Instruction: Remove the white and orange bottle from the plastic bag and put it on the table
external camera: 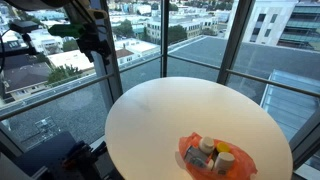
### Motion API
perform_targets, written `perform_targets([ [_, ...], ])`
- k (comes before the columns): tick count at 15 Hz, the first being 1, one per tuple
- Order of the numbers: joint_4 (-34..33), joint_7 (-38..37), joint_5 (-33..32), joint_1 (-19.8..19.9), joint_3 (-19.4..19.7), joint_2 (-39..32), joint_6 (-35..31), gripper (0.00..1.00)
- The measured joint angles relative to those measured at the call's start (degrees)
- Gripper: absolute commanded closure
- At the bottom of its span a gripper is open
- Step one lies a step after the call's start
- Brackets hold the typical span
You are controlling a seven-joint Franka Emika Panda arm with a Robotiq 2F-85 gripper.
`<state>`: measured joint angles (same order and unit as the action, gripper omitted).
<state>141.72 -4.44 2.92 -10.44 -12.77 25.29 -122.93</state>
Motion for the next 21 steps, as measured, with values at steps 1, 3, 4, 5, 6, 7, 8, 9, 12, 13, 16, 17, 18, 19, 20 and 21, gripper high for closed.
perform_targets([
  [1,0.0,0.0,0.0,0.0,0.0,0.0,0.0,0.0],
  [3,0.0,0.0,0.0,0.0,0.0,0.0,0.0,0.0],
  [4,0.0,0.0,0.0,0.0,0.0,0.0,0.0,0.0],
  [5,0.0,0.0,0.0,0.0,0.0,0.0,0.0,0.0],
  [6,0.0,0.0,0.0,0.0,0.0,0.0,0.0,0.0],
  [7,0.0,0.0,0.0,0.0,0.0,0.0,0.0,0.0],
  [8,0.0,-0.1,0.0,0.0,0.0,0.0,0.0,0.0],
  [9,-0.1,-0.4,-0.1,0.1,0.0,-0.1,0.0,0.0],
  [12,-1.5,-2.3,-0.2,1.4,0.3,-1.3,0.0,0.0],
  [13,-2.3,-2.8,-0.3,2.2,0.6,-2.0,0.0,0.0],
  [16,-5.2,-4.2,-0.3,4.6,1.7,-4.9,0.0,0.0],
  [17,-6.1,-4.5,-0.4,5.4,2.3,-6.0,0.0,0.0],
  [18,-7.1,-4.6,-0.5,6.1,2.9,-7.1,0.0,0.0],
  [19,-8.1,-4.6,-0.7,6.7,3.5,-8.3,0.0,0.0],
  [20,-9.0,-4.6,-0.9,7.3,4.2,-9.4,0.0,0.0],
  [21,-10.0,-4.6,-1.2,7.9,4.9,-10.6,0.0,0.0],
])
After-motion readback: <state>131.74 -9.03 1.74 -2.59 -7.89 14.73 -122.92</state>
